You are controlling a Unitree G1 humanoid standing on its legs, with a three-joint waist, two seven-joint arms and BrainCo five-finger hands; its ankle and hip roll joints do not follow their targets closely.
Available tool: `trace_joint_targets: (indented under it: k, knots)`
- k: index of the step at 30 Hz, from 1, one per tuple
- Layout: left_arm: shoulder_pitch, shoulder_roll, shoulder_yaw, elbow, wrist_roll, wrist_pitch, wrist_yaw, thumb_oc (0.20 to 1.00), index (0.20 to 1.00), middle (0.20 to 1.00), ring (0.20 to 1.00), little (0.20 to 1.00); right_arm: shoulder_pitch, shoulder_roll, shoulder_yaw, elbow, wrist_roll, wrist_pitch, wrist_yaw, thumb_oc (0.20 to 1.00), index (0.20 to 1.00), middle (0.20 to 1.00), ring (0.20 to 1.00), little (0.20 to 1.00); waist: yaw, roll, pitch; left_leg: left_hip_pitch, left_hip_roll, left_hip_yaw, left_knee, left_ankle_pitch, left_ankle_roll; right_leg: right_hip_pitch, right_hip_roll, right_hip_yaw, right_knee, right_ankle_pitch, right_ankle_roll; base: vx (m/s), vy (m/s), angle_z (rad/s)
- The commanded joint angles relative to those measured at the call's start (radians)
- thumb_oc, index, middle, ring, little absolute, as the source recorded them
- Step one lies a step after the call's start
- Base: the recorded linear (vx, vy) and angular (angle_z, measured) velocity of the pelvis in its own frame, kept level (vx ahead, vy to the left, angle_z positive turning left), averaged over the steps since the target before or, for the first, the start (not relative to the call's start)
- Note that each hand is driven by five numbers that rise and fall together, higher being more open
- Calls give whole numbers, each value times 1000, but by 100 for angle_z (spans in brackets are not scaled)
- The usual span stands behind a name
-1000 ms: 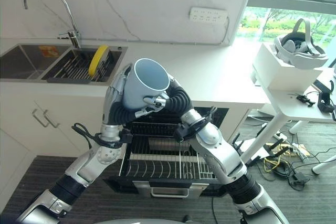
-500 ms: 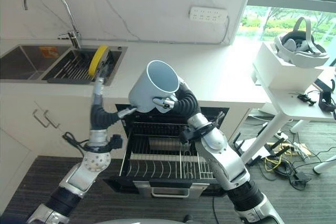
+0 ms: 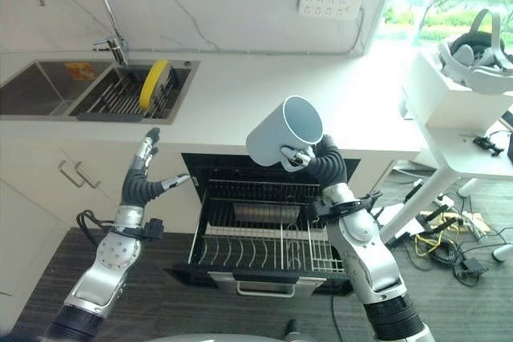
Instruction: Place the dishes in the dishwasher.
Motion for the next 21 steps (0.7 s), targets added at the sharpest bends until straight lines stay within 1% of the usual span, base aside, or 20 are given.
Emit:
trace_joint_targets:
  k: [1, 2, 3, 5, 6, 8, 9, 10, 11, 12, 13, 14, 15, 17, 19, 20, 21]
  knots:
    - [-96, 47, -36, -50, -111, 51, -133, 1000, 1000, 1000, 1000, 1000, -95, -24, -35, -78, -19, -89, 14, 200, 200, 200, 200, 200, -23, -9, 66, -32, 30, 63, 7, -45, -6, -1, -59, 24, 41, -91, 64, -317, 80, -4]
    - [-115, 60, -48, -50, -123, 62, -151, 1000, 1000, 1000, 1000, 1000, -110, -33, -44, -73, -32, -105, 25, 200, 200, 200, 200, 200, -34, -3, 104, -62, 30, 61, 7, -33, -6, -36, -58, 37, 43, -81, 63, -346, 80, -2]
    - [-139, 79, -57, -50, -117, 99, -182, 1000, 1000, 1000, 1000, 1000, -130, -49, -53, -72, -39, -106, 29, 200, 200, 200, 200, 200, -43, 2, 138, -93, 31, 64, 7, -20, -7, -67, -56, 48, 44, -70, 63, -343, 82, -9]
    - [-171, 118, -79, -48, -112, 146, -228, 1000, 1000, 1000, 1000, 1000, -147, -77, -64, -67, -40, -101, 38, 200, 200, 200, 200, 200, -60, 10, 183, -132, 29, 67, 7, -5, -9, -108, -53, 61, 42, -55, 60, -209, 70, -18]
    - [-177, 126, -83, -46, -105, 158, -239, 1000, 1000, 1000, 1000, 1000, -148, -82, -66, -64, -41, -102, 39, 200, 200, 200, 200, 200, -64, 12, 191, -140, 28, 69, 7, -2, -10, -115, -53, 63, 42, -53, 60, -146, 55, -9]
    - [-192, 167, -91, -45, -93, 203, -291, 1000, 1000, 1000, 1000, 1000, -140, -104, -74, -52, -35, -100, 50, 200, 200, 200, 200, 200, -73, 18, 213, -158, 26, 66, 7, 5, -13, -134, -54, 67, 41, -47, 61, -80, 33, -5]
    - [-192, 176, -90, -48, -83, 226, -312, 1000, 1000, 1000, 1000, 1000, -131, -109, -77, -51, -33, -98, 55, 200, 200, 200, 200, 200, -75, 20, 215, -160, 25, 66, 7, 7, -14, -136, -55, 68, 41, -46, 62, -10, 29, -19]
    - [-175, 210, -77, -65, -89, 284, -387, 1000, 1000, 1000, 1000, 1000, -93, -127, -94, -49, -24, -89, 81, 200, 200, 200, 200, 200, -86, 26, 214, -156, 27, 72, 7, 10, -21, -129, -57, 65, 33, -43, 67, 30, 34, -21]
    - [-157, 224, -68, -82, -79, 324, -448, 1000, 1000, 1000, 1000, 1000, -64, -133, -106, -55, -23, -85, 100, 200, 200, 200, 200, 200, -94, 30, 209, -150, 29, 78, 7, 12, -24, -125, -60, 65, 34, -43, 71, 41, 36, -17]
    - [-153, 229, -68, -88, -69, 340, -480, 1000, 1000, 1000, 1000, 1000, -56, -136, -110, -55, -24, -83, 109, 200, 200, 200, 200, 200, -97, 32, 206, -148, 29, 80, 7, 12, -26, -125, -62, 64, 35, -44, 72, 39, 52, -11]
    - [-151, 237, -75, -98, -45, 378, -554, 1000, 1000, 1000, 1000, 1000, -47, -147, -119, -56, -19, -79, 121, 200, 200, 200, 200, 200, -102, 37, 200, -143, 31, 88, 7, 14, -30, -125, -65, 62, 41, -47, 73, 36, 52, -7]
    - [-150, 246, -84, -110, -21, 413, -603, 1000, 1000, 1000, 1000, 1000, -46, -153, -122, -52, -15, -78, 126, 200, 200, 200, 200, 200, -104, 41, 196, -139, 30, 89, 7, 13, -30, -122, -66, 62, 44, -49, 73, 43, 54, -4]
    - [-151, 251, -89, -112, 0, 437, -631, 1000, 1000, 1000, 1000, 1000, -45, -157, -122, -50, -12, -78, 128, 200, 200, 200, 200, 200, -105, 43, 193, -135, 30, 91, 7, 11, -30, -119, -67, 62, 44, -51, 74, 64, 36, -4]
    - [-159, 262, -114, -108, 95, 517, -720, 1000, 1000, 1000, 1000, 1000, -45, -169, -123, -40, 0, -75, 136, 200, 200, 200, 200, 200, -110, 50, 185, -127, 28, 93, 7, 10, -31, -112, -66, 63, 45, -56, 73, 84, 38, -6]
    - [-175, 277, -149, -81, 191, 571, -779, 1000, 1000, 1000, 1000, 1000, -54, -182, -119, -38, 11, -62, 139, 200, 200, 200, 200, 200, -115, 57, 183, -124, 24, 91, 7, 7, -30, -109, -63, 72, 45, -62, 71, 47, 49, -2]
    - [-184, 286, -180, -35, 271, 622, -860, 1000, 1000, 1000, 1000, 1000, -63, -196, -114, -35, 18, -47, 138, 200, 200, 200, 200, 200, -117, 61, 180, -125, 22, 89, 7, 7, -29, -108, -62, 75, 45, -65, 70, 42, 40, -2]
    - [-188, 283, -197, -8, 309, 655, -910, 1000, 1000, 1000, 1000, 1000, -66, -198, -112, -35, 21, -39, 138, 200, 200, 200, 200, 200, -118, 63, 179, -124, 22, 90, 7, 6, -29, -107, -62, 75, 44, -67, 70, 63, 29, -2]
